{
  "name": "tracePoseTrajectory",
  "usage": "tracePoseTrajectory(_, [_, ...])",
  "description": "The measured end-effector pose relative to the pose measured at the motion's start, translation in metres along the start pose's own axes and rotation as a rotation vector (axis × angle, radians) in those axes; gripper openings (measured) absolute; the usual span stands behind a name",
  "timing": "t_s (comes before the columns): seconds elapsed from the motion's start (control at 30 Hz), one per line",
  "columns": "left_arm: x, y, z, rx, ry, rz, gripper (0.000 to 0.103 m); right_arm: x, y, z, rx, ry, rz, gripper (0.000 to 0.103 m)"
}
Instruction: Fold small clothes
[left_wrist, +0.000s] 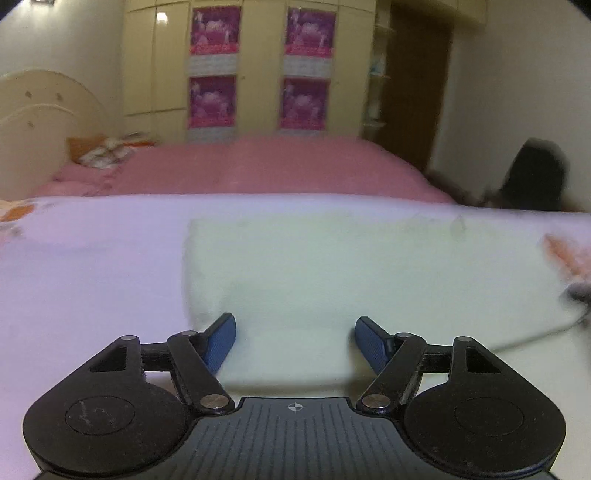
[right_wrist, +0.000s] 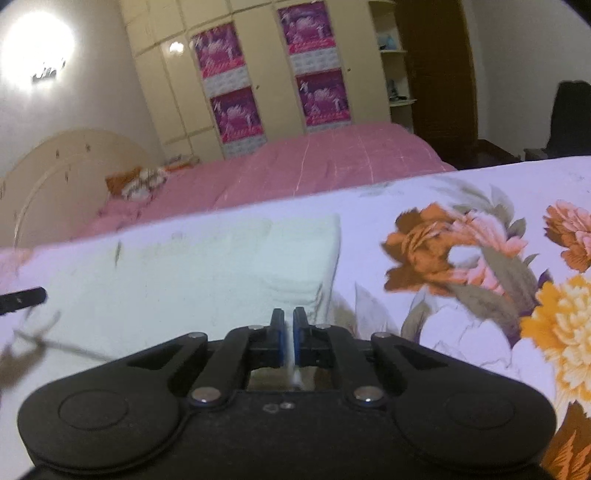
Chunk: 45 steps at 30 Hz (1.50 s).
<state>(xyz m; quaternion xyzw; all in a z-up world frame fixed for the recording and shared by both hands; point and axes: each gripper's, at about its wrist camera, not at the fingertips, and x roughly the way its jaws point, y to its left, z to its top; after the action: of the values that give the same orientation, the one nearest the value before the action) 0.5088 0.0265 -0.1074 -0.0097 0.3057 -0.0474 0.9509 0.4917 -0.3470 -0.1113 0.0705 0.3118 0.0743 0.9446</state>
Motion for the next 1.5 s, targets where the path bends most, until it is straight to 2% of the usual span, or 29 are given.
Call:
tracePoseTrajectory(0.07, [-0.008, 0.011, 0.002, -0.069, -0.009, -0.027, 0.072, 0.002, -0.002, -0.001, -0.024, -0.007, -0.003, 0.001])
tracePoseTrajectory(0.2, [-0.013, 0.014, 0.003, -0.066, -0.008, 0.006, 0.072, -0.002, -0.007, 0.003, -0.01, 0.004, -0.007, 0.0])
tracePoseTrajectory(0.23, [-0.016, 0.013, 0.005, -0.074, -0.022, 0.005, 0.072, -0.003, -0.008, 0.004, -0.003, 0.006, -0.005, 0.001])
tracePoseTrajectory(0.3, [-0.017, 0.009, 0.017, -0.077, -0.064, 0.008, 0.072, -0.007, -0.011, 0.005, 0.021, -0.01, -0.005, 0.01])
tracePoseTrajectory(0.37, [-0.009, 0.006, 0.03, -0.071, -0.073, 0.021, 0.072, -0.011, -0.011, 0.009, 0.032, -0.043, 0.002, 0.008])
tracePoseTrajectory(0.5, [0.027, -0.006, 0.051, -0.003, -0.029, 0.052, 0.07, -0.001, 0.0, 0.02, 0.023, -0.051, 0.019, 0.002])
tracePoseTrajectory(0.53, [0.038, -0.008, 0.054, 0.005, -0.015, 0.063, 0.064, 0.004, 0.006, 0.023, 0.011, -0.048, 0.029, 0.002])
tracePoseTrajectory(0.63, [0.068, -0.005, 0.056, -0.016, 0.071, 0.087, 0.056, 0.026, 0.029, 0.028, -0.086, -0.016, 0.015, 0.001])
tracePoseTrajectory(0.7, [0.069, -0.004, 0.056, -0.031, 0.047, 0.082, 0.056, 0.043, 0.033, 0.024, -0.113, 0.024, -0.012, 0.001])
tracePoseTrajectory(0.83, [0.059, -0.009, 0.051, -0.013, 0.027, 0.094, 0.049, 0.042, 0.035, 0.019, -0.131, 0.004, -0.015, 0.001])
tracePoseTrajectory(0.9, [0.045, -0.009, 0.051, -0.025, -0.018, 0.105, 0.049, 0.04, 0.036, 0.021, -0.139, 0.006, -0.02, 0.0])
tracePoseTrajectory(0.97, [0.041, -0.005, 0.053, -0.029, -0.053, 0.133, 0.049, 0.031, 0.035, 0.023, -0.123, -0.019, -0.022, 0.003])
tracePoseTrajectory(1.03, [0.046, 0.002, 0.057, -0.042, -0.034, 0.145, 0.049, 0.022, 0.034, 0.022, -0.107, -0.052, -0.021, 0.006])
tracePoseTrajectory(1.1, [0.059, 0.005, 0.055, -0.031, 0.05, 0.157, 0.049, 0.021, 0.032, 0.022, -0.096, -0.054, -0.025, 0.006])
tracePoseTrajectory(1.13, [0.062, 0.006, 0.052, -0.029, 0.069, 0.152, 0.052, 0.022, 0.032, 0.021, -0.103, -0.046, -0.03, 0.005])
tracePoseTrajectory(1.2, [0.057, 0.009, 0.051, -0.064, 0.056, 0.156, 0.053, 0.033, 0.033, 0.019, -0.141, 0.008, -0.082, 0.002])
tracePoseTrajectory(1.27, [0.039, 0.006, 0.049, -0.075, 0.01, 0.142, 0.053, 0.03, 0.031, 0.02, -0.133, 0.014, -0.082, 0.001])
tracePoseTrajectory(1.33, [0.014, -0.006, 0.039, -0.042, -0.039, 0.098, 0.053, 0.016, 0.031, 0.023, -0.122, -0.017, -0.078, 0.014])
tracePoseTrajectory(1.37, [0.004, -0.015, 0.033, 0.001, -0.045, 0.094, 0.053, 0.007, 0.03, 0.021, -0.118, -0.038, -0.074, 0.016])
tracePoseTrajectory(1.43, [-0.016, -0.03, 0.019, 0.068, -0.069, 0.08, 0.053, -0.008, 0.025, 0.015, -0.11, -0.042, -0.07, 0.016])
tracePoseTrajectory(1.5, [-0.026, -0.038, 0.005, 0.099, -0.058, 0.083, 0.053, -0.019, 0.019, 0.009, -0.087, -0.042, -0.067, 0.016])
